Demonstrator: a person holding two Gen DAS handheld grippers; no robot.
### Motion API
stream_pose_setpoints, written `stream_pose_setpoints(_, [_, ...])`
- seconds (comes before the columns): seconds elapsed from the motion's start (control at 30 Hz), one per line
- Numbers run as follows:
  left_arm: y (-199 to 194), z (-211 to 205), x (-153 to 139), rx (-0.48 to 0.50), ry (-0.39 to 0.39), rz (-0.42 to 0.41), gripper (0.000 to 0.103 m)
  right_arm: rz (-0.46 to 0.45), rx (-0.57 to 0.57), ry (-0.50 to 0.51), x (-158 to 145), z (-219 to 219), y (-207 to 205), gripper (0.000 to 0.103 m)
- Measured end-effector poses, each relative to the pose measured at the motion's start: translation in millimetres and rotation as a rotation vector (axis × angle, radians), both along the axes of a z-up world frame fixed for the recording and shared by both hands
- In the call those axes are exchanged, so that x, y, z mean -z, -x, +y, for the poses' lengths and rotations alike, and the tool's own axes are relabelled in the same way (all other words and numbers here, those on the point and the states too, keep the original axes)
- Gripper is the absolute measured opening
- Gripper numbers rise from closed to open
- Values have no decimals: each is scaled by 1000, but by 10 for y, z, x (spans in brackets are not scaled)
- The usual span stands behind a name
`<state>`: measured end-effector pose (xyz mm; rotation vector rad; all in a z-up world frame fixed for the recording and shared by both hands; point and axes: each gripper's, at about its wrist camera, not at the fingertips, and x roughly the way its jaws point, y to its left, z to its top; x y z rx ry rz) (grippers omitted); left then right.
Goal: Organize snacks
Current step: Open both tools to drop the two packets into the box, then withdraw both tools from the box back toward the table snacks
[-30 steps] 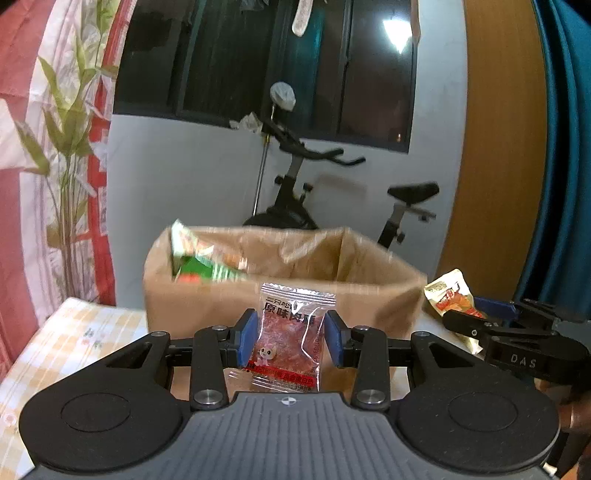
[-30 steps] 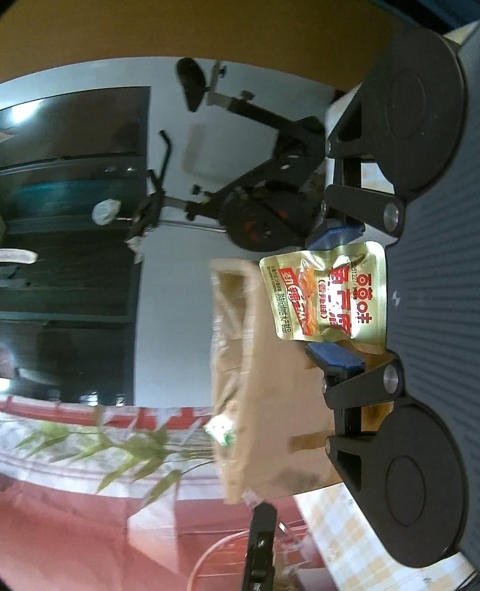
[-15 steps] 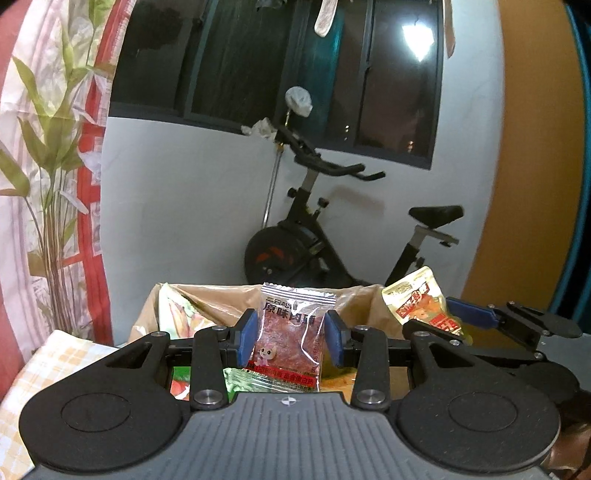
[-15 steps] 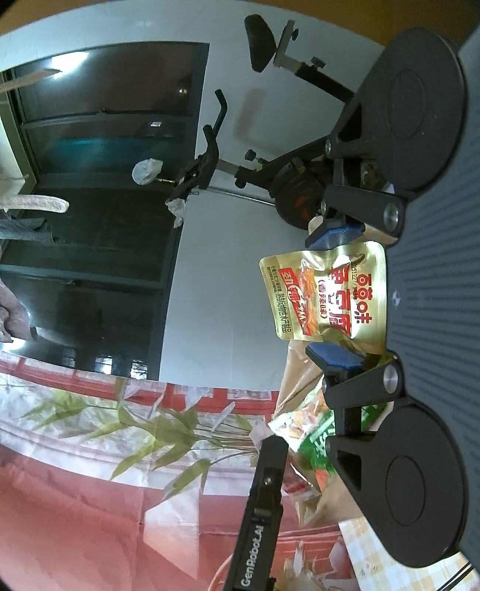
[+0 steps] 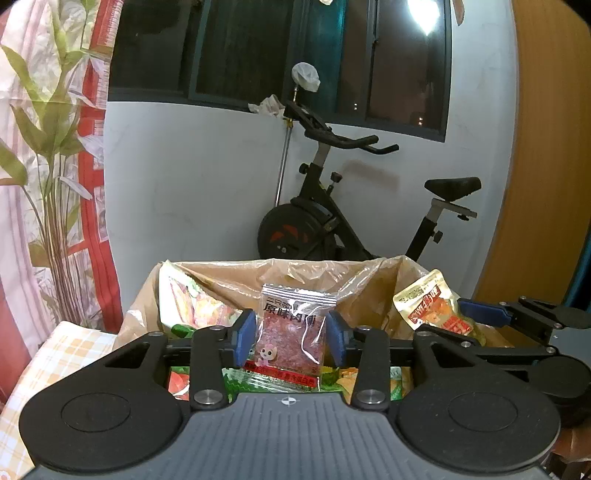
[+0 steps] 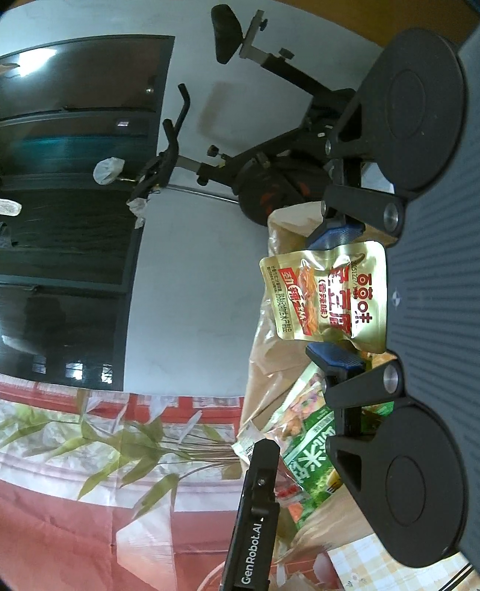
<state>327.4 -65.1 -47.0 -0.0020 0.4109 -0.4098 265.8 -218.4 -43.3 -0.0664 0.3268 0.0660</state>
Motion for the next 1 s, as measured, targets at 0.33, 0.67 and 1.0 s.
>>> stream_pose_setpoints(0.33, [179,129,-69,4,-14,-2,59,28,-6,-9,-62,-1,158,69])
stream_pose_setpoints(0.67, [590,474,-105,-1,-25,-25,59,33,-15,-35,-77,-21,549,69])
stream_pose_setpoints(1.0, [994,848,101,-39,-12,-19,59,24,0,-60,5,-72,964,69])
